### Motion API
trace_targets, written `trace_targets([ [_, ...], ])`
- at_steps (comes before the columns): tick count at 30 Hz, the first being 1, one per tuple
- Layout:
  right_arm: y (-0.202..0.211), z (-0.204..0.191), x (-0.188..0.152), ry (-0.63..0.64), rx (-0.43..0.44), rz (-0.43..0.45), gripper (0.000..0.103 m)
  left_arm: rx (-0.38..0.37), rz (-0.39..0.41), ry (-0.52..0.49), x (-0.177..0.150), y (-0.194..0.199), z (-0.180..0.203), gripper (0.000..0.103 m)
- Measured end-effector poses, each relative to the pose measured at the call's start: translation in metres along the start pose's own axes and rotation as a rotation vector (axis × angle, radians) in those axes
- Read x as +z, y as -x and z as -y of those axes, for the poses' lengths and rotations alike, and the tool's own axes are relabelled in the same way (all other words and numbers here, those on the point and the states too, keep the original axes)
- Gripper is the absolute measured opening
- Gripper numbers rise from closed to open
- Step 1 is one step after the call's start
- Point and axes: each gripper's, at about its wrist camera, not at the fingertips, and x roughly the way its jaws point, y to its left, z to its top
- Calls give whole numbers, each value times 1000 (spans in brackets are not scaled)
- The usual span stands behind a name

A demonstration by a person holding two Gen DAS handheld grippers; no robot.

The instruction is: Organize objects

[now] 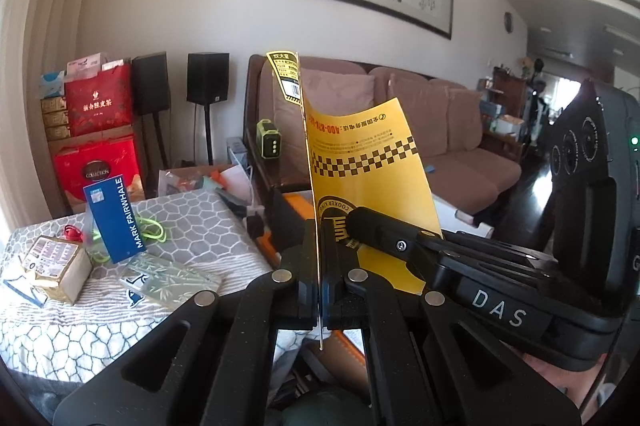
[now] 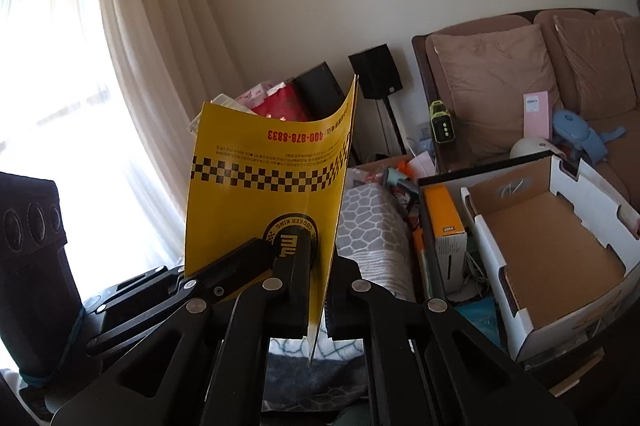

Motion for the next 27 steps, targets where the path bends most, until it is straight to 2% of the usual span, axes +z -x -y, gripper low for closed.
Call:
trace_targets([
  [14,12,0,7,15,-16,46,6,-14,19,8,6,3,8,1],
  [27,19,2,12,25,-49,47,6,-31,15,9,10,-2,16,1],
])
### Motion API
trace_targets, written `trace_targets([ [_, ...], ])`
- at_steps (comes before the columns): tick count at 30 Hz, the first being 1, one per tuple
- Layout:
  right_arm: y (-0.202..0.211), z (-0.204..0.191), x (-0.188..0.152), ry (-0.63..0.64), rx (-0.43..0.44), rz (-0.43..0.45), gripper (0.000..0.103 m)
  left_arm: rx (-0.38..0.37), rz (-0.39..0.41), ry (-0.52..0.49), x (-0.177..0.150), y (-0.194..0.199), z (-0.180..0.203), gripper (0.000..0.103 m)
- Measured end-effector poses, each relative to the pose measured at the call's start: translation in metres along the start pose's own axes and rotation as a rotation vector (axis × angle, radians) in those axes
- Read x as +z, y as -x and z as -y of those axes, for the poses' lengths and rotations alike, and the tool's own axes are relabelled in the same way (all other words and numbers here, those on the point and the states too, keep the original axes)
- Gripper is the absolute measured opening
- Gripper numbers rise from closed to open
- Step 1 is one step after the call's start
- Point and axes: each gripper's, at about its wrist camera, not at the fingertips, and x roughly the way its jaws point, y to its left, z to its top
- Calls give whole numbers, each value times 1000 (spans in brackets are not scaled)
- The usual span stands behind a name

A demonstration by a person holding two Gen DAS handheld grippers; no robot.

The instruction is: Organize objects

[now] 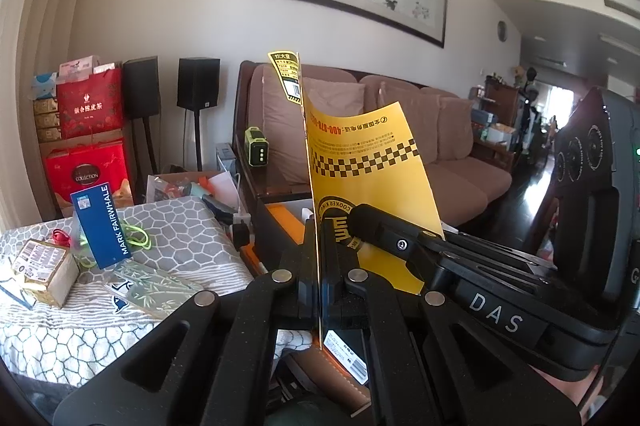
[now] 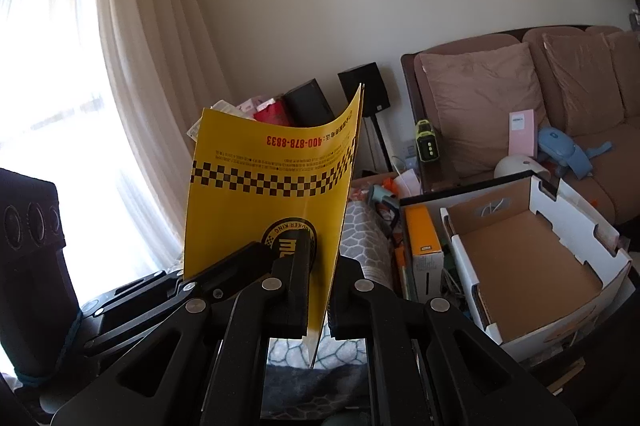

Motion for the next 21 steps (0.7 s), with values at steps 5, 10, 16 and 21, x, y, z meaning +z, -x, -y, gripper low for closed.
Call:
trace_targets([
  [5,2,8,2,-7,-22,-5,7,-17,-16,7,3,-6,1,1],
  [10,8,19,7,-25,-39,7,7,-22,-19,1,2,-9,7,1],
  [16,10,23,8,-29,-53,7,6,-27,-17,0,3,-12,12,1],
  [21,11,26,10,-32,-56,8,6,-31,-14,4,6,-13,15,1],
])
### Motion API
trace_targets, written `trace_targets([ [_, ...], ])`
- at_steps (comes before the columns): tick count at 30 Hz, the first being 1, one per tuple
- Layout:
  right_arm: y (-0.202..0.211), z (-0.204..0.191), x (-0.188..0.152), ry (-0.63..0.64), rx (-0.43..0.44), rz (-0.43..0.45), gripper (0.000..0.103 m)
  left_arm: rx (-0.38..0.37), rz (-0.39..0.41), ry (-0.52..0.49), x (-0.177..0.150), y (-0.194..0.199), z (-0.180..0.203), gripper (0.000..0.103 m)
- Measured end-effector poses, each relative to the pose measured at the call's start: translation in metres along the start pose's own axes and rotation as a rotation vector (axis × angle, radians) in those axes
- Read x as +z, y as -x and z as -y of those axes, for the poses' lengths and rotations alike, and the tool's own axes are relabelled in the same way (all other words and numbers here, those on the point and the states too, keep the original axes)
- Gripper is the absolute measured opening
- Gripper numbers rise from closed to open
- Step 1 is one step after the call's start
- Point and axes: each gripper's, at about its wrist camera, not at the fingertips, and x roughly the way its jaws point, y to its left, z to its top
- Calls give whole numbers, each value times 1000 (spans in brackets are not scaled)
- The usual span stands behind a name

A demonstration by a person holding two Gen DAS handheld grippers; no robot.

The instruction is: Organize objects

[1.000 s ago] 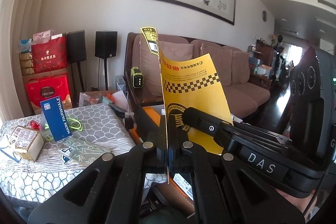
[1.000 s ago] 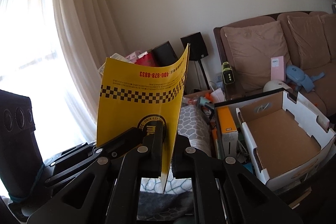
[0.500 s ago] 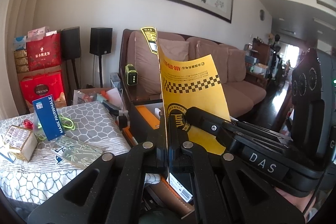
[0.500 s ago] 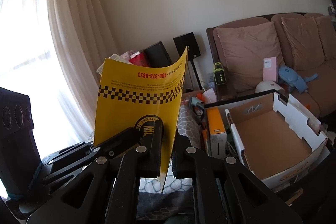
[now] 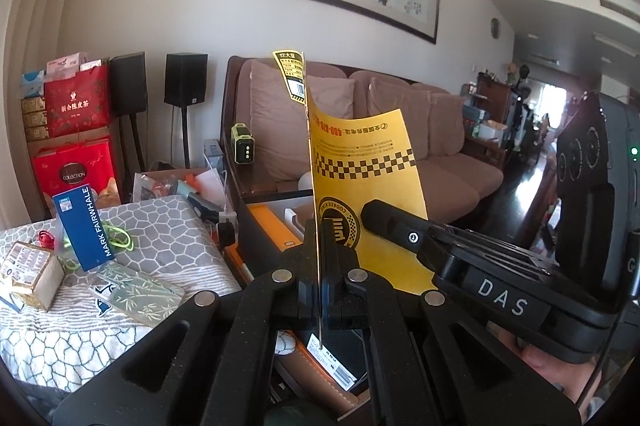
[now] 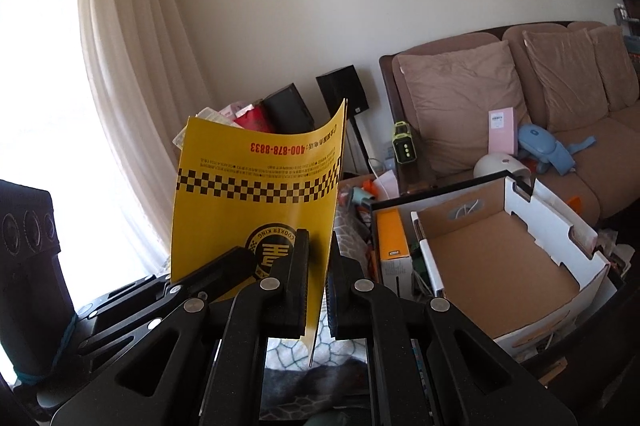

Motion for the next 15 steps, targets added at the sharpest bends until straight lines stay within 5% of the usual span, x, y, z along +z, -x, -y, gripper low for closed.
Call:
trace_targets([
  [15,6,12,5,-24,-21,5,6,-26,3,-8,9,-9,12,0],
])
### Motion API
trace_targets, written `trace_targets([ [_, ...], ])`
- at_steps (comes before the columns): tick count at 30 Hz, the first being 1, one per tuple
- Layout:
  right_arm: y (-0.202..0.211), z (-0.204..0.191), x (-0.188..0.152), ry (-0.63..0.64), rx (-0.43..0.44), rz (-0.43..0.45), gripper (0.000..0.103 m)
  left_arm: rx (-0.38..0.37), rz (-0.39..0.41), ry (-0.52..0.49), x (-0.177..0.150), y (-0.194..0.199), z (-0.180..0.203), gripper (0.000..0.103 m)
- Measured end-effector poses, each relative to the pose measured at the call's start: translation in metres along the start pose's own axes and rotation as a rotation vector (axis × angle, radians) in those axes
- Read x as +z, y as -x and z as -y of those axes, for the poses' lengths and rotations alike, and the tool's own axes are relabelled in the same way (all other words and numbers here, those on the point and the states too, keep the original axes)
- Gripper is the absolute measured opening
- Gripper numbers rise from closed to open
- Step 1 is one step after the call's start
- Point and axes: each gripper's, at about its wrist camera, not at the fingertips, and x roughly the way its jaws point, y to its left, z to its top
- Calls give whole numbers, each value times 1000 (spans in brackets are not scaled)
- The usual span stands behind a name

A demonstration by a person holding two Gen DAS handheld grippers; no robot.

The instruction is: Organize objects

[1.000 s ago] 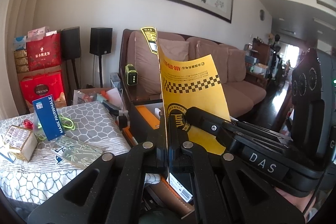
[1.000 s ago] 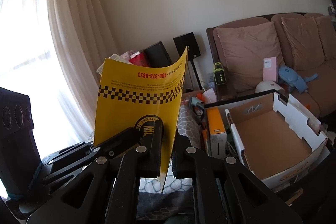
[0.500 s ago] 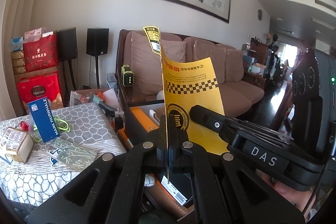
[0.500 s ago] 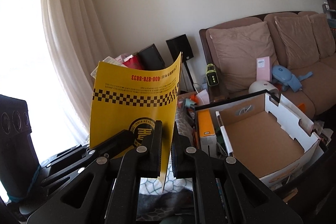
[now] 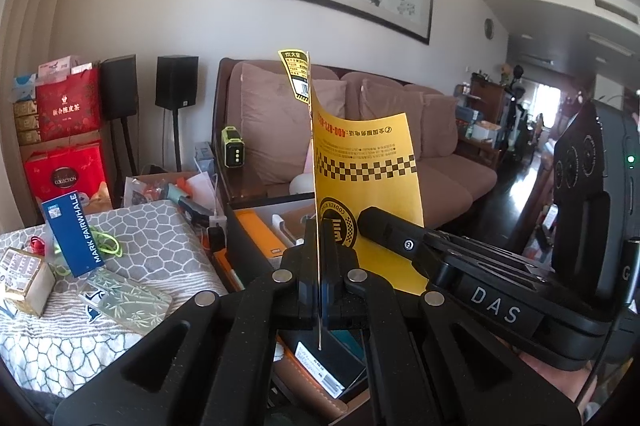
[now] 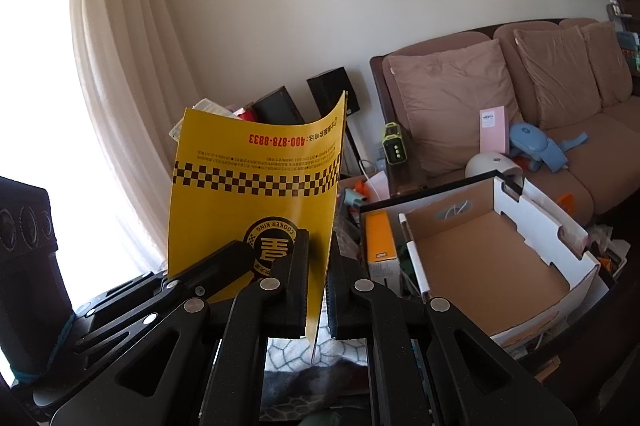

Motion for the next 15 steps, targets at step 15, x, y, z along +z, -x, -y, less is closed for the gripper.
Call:
trace_targets([
  [15,6,14,5,-26,-29,10,7,-21,-4,3,1,-11,12,0],
])
